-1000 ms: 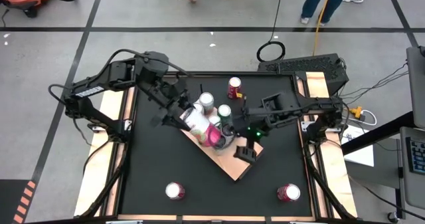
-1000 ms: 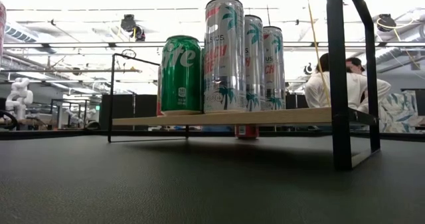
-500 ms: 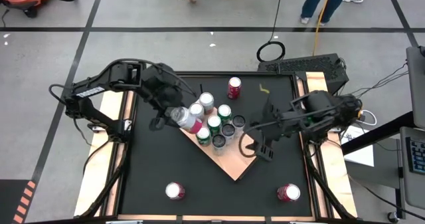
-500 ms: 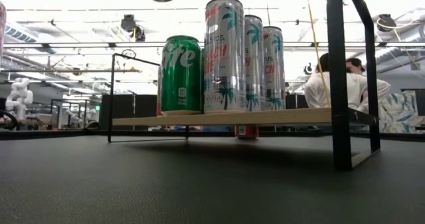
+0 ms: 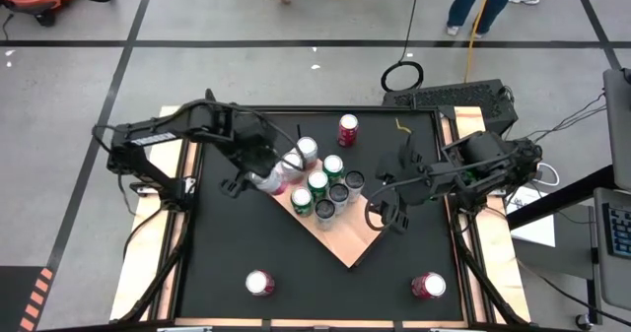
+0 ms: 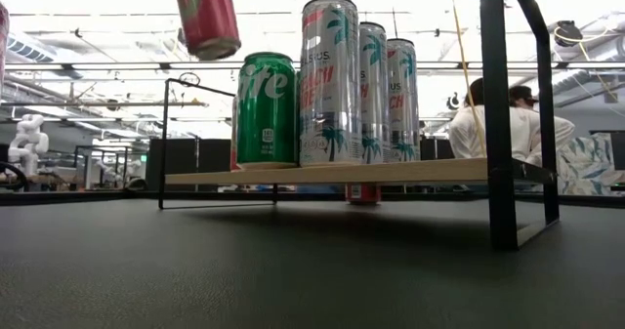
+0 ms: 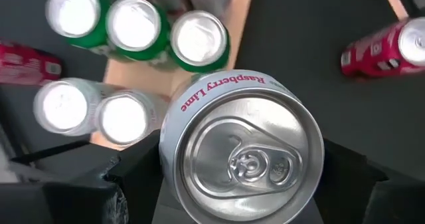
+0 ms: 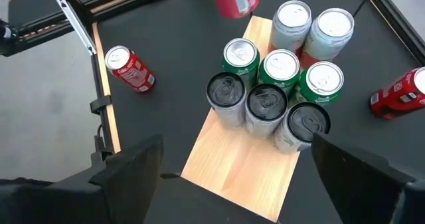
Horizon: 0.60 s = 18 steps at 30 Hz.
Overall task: Place canned beverage on shelf
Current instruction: Put the white and pink soda can aligned with the other white and pink soda cans
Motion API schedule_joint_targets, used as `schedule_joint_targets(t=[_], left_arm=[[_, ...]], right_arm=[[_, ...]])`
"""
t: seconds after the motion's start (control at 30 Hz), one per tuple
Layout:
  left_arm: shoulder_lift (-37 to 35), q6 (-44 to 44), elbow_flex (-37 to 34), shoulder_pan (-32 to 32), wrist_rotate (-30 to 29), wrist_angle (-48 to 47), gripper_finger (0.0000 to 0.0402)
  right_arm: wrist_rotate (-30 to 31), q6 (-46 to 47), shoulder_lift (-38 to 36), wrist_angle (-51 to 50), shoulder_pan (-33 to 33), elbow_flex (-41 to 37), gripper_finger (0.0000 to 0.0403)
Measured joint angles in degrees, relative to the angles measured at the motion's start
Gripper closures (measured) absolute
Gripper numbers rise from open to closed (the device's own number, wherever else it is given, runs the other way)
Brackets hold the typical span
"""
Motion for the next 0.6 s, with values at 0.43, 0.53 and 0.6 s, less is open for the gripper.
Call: schedule_joint_targets(t=[0.43,0.53,0.6], left_arm=[[7.5,0.0,-0.9,1.0,-0.2,-2.6,0.0101],[7.2,-2.5,-1.1,2.4,1.5,-2.9,0.0101],[5.6,-2.7,-1.2,3.2,2.9,-3.0,0.0101]], right_arm=[[1.6,1.0,0.0,0.0,0.0,0.0,0.0046],[1.5,2.6,0.0,0.0,0.3,0.0,0.0046],[1.6,3.2,0.0,0.0,0.9,0.0,0.0046]])
